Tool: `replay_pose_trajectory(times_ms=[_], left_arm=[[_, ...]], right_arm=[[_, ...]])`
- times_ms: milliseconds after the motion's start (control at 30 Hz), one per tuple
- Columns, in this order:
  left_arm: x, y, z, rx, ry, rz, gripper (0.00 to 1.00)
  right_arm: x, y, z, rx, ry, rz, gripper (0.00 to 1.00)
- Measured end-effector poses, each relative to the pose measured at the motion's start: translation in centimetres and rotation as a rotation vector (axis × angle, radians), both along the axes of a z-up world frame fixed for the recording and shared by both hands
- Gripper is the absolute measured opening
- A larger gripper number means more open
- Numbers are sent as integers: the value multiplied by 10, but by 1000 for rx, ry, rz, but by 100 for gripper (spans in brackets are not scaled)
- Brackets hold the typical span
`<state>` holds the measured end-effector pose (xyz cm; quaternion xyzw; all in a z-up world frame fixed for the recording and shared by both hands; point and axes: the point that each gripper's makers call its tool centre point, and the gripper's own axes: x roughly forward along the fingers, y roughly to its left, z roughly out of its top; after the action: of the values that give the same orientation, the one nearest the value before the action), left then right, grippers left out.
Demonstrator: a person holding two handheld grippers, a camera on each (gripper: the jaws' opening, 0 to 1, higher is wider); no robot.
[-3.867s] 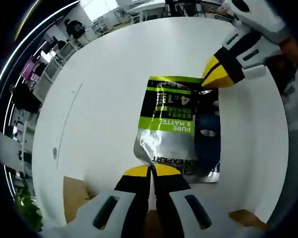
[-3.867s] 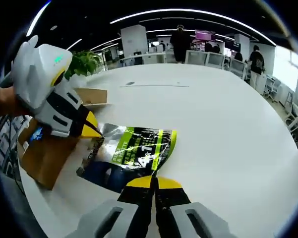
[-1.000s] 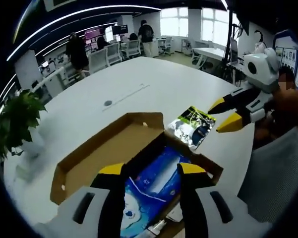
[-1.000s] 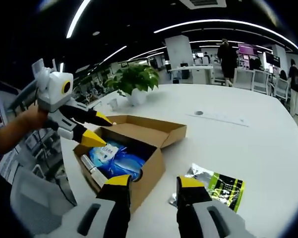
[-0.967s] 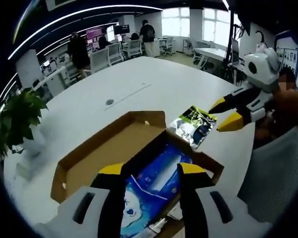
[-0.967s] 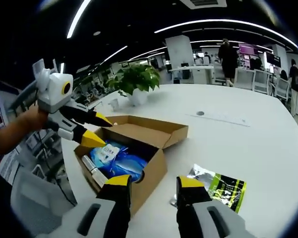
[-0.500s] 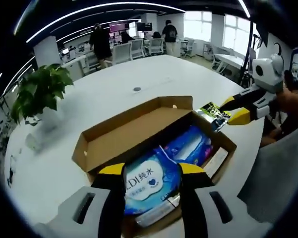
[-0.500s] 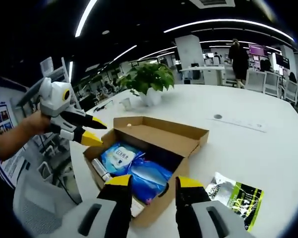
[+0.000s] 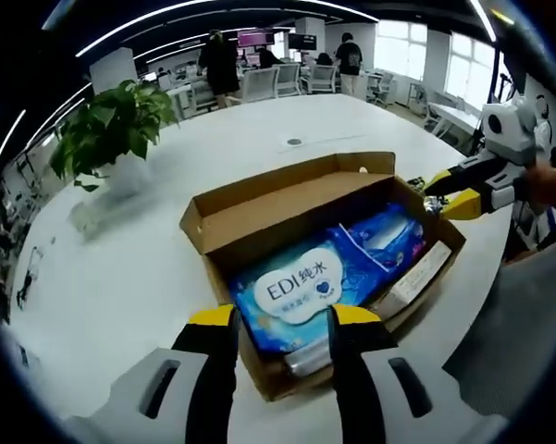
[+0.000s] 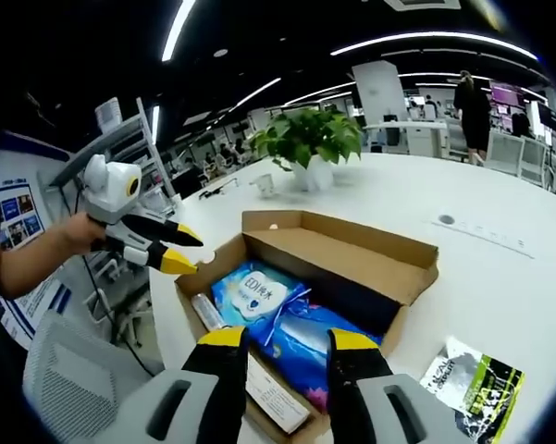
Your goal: Operate the shoe box by opening the lid, removing the specified soft item, and placing it in the target area until the item is outside and the box remains undamaged.
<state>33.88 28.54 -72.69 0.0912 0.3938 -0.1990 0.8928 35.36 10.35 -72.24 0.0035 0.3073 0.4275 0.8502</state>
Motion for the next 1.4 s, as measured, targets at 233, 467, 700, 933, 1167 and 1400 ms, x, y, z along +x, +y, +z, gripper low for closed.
replay_pose_trajectory(times_ms=[233,467,700,933,1167,1400], left_arm=[[-10,18,-12,-25,12,79,34],[-12,32,-17,-50,2,149,26],[-17,37,-27,-69,20,193,19],[-20,38,-37,-86,48,228,8],[-21,37,-39,-107,57,254,6],[-21,34,-42,-32,62,207,5]], right_arm=[[-3,23,-10,-21,-2,48,28],[-3,40,-21,-58,-15,84,26],[4,51,-31,-79,-8,89,26],[17,61,-41,-97,-3,84,24],[20,70,-57,-125,16,111,22],[21,78,-70,-166,35,141,21]])
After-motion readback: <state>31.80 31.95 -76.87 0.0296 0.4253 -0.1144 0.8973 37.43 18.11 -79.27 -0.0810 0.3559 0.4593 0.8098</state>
